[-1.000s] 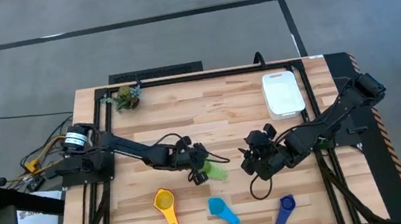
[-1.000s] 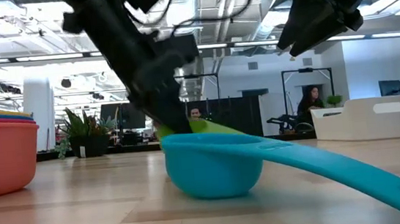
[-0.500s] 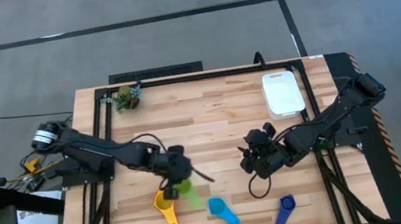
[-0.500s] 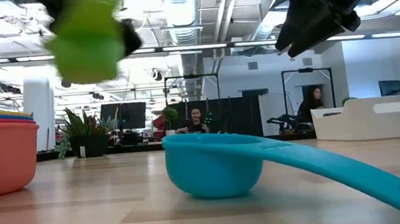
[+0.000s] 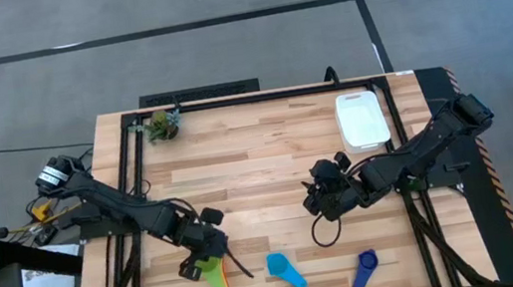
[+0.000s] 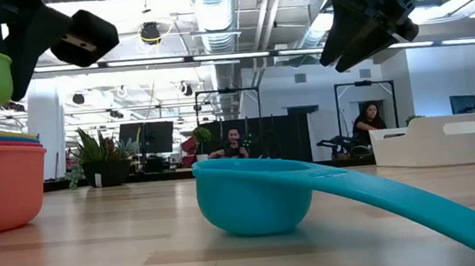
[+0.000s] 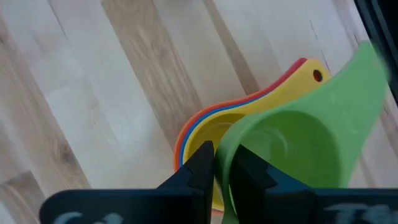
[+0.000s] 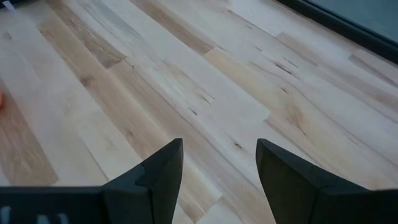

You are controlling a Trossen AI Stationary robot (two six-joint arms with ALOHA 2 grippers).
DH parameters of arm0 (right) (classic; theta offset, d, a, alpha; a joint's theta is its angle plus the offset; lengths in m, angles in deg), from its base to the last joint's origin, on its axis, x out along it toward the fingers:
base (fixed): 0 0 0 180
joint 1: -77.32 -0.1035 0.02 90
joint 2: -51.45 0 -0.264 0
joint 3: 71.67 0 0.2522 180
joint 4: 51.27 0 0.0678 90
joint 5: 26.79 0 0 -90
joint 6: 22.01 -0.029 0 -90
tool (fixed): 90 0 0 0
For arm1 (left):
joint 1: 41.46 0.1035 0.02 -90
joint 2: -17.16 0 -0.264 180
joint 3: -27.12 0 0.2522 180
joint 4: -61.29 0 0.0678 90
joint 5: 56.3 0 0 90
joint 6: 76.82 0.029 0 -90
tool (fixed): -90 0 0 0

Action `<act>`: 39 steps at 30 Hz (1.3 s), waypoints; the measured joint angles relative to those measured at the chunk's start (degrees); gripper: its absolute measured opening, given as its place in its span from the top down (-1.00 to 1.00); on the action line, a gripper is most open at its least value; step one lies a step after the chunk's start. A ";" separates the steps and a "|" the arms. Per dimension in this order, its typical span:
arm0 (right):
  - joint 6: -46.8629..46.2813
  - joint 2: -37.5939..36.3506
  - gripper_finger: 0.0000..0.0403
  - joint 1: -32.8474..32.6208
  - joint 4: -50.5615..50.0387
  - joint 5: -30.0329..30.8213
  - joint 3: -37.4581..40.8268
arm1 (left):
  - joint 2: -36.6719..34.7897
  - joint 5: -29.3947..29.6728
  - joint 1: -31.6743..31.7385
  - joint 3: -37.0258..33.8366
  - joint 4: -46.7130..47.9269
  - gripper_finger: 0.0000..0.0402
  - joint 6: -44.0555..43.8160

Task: Nest measuring cups in basket
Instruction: Stack the green measuring cup on top of the yellow measuring cup, then stack the light blue measuring cup on top of the green measuring cup

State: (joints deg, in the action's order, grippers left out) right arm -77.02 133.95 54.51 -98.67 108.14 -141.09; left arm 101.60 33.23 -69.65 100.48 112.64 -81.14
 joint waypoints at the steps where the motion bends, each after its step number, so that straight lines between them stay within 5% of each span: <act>1: 0.00 0.00 -0.12 0.16 0.00 -0.01 0.00 | 0.00 0.16 -0.32 0.00 -0.05 0.83 0.42; 9: 0.00 0.00 -0.12 0.57 0.02 -0.05 0.00 | 0.00 4.00 -0.69 -0.02 0.37 0.82 -0.53; 29: -0.02 0.00 -0.12 -0.68 2.00 -1.36 0.00 | 0.07 1.79 -0.34 -4.79 -4.55 0.80 -2.45; 39: -0.02 0.00 -0.12 -0.68 1.99 -1.38 0.00 | 0.04 2.74 0.10 -4.76 -4.29 0.42 -8.61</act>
State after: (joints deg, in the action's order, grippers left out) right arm -77.04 133.95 53.83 -96.69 106.77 -141.09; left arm 101.65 35.97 -69.56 95.71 108.35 -89.75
